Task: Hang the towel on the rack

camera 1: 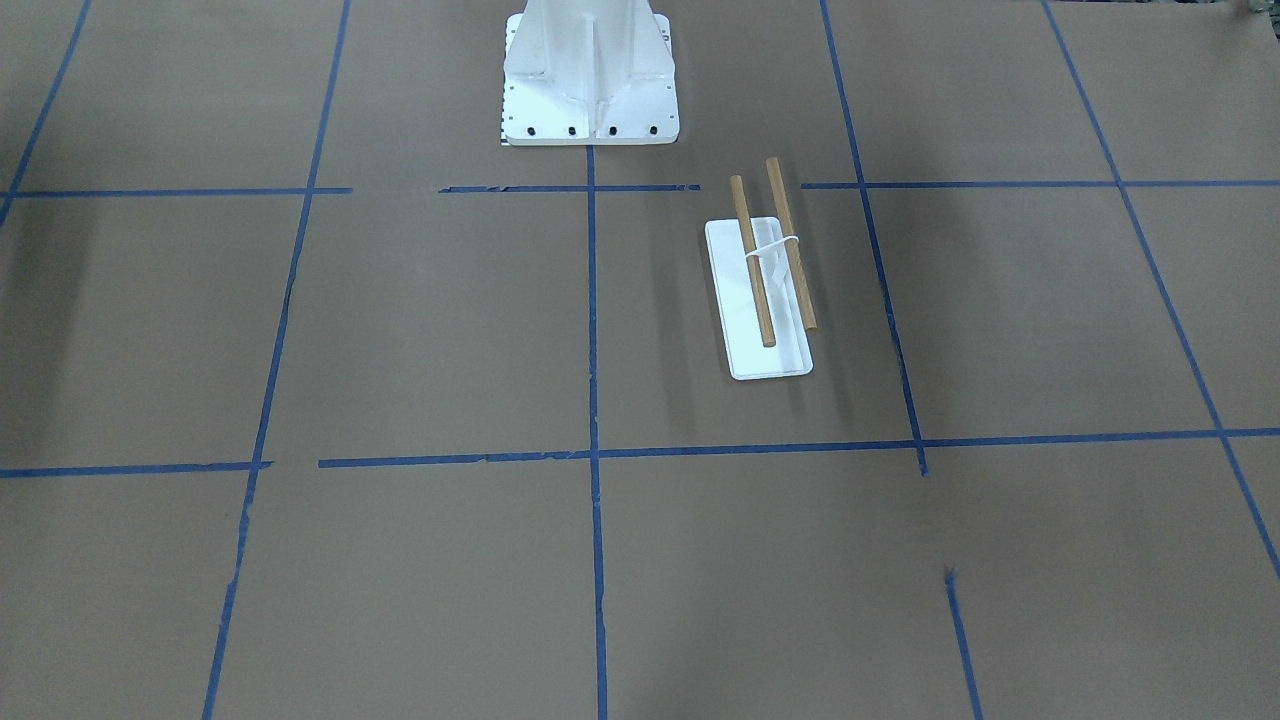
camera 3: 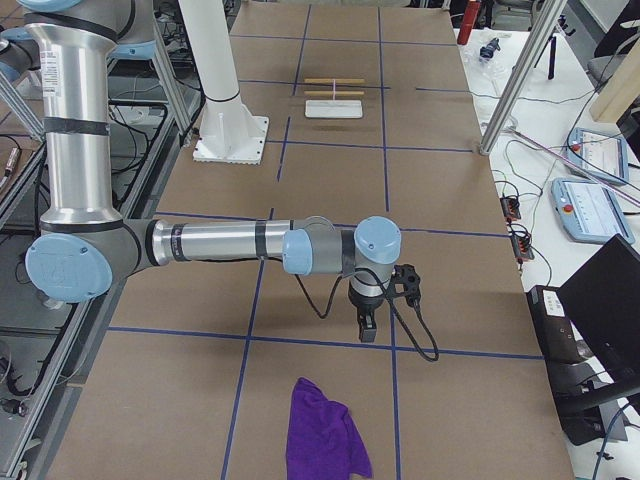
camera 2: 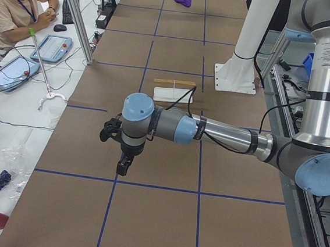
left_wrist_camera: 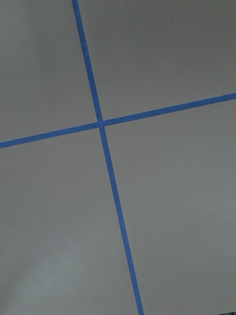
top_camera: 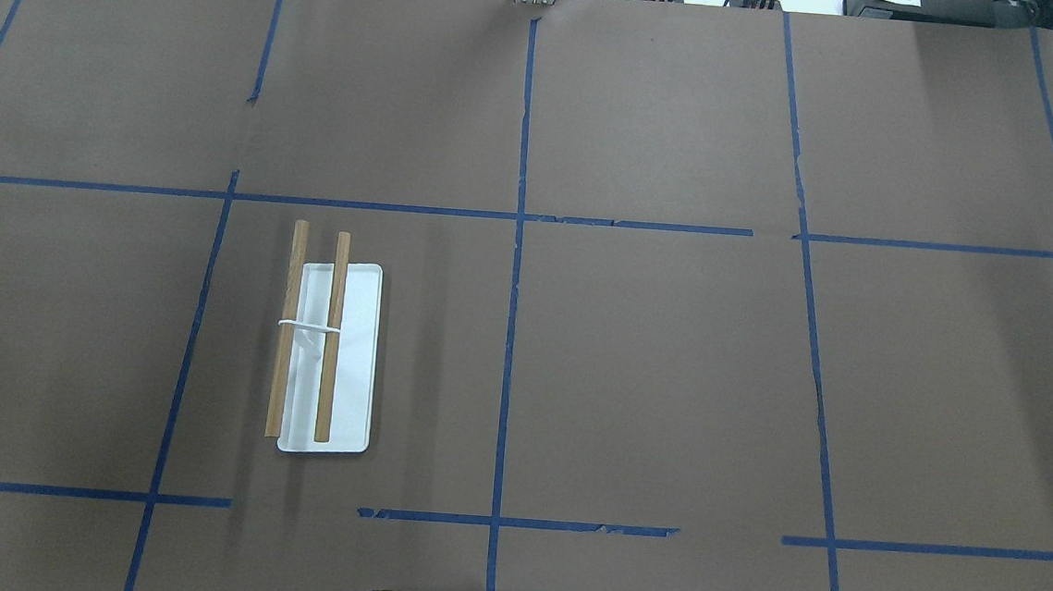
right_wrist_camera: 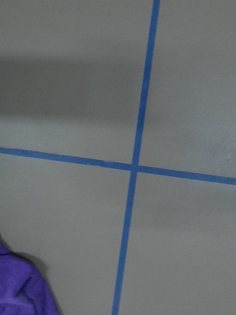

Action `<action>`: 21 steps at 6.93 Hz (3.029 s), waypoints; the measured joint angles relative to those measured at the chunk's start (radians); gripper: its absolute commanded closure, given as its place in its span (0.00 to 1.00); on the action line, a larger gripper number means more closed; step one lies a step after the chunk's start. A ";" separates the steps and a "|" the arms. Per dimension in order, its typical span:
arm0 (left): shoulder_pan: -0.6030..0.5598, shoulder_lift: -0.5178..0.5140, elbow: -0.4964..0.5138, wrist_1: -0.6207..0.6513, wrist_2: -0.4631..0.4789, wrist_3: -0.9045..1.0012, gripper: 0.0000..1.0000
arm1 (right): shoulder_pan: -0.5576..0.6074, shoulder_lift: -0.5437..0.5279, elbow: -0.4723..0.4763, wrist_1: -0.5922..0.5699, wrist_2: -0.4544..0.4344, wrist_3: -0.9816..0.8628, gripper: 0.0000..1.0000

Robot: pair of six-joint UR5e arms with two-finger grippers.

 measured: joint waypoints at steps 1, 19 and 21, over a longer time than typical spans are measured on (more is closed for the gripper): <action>0.001 0.007 -0.002 -0.085 -0.001 -0.001 0.00 | -0.001 -0.004 -0.035 0.088 -0.003 -0.003 0.00; 0.010 -0.022 0.048 -0.509 -0.027 -0.011 0.00 | -0.123 -0.206 -0.479 0.901 -0.133 0.051 1.00; 0.010 -0.021 0.048 -0.509 -0.027 -0.011 0.00 | -0.120 -0.206 -0.435 0.907 -0.127 0.036 1.00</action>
